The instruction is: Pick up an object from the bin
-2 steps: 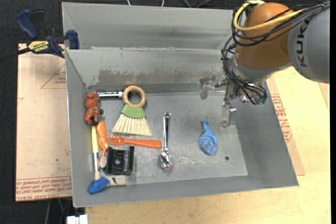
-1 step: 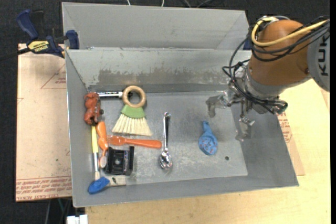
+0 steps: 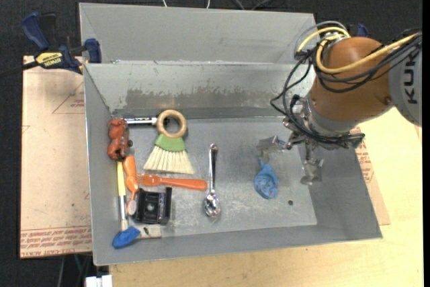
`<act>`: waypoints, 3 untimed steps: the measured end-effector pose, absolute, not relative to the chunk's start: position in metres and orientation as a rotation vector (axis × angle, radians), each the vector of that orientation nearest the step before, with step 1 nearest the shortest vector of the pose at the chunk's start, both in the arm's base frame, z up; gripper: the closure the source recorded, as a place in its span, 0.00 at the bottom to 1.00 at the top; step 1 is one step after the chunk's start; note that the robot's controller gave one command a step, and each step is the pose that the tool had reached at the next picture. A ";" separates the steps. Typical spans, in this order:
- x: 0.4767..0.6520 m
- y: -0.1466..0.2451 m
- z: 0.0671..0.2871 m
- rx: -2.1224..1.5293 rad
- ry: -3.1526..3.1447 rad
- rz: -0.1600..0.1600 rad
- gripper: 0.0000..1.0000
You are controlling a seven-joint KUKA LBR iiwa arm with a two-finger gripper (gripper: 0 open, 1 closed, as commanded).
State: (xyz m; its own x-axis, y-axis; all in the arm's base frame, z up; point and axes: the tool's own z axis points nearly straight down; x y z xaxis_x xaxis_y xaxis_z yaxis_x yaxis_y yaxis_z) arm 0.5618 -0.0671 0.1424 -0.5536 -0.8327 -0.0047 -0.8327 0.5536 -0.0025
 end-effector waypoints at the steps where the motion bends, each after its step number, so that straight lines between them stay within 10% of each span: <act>1: 0.567 -0.061 0.066 -1.692 2.640 0.000 0.00; 2: 0.572 -0.042 0.071 -2.046 2.364 -0.017 1.00; 3: 0.572 -0.042 0.071 -2.046 2.364 -0.017 1.00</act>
Offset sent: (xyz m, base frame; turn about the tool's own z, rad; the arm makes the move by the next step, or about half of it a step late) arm 0.0094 0.0251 -0.0724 -0.4492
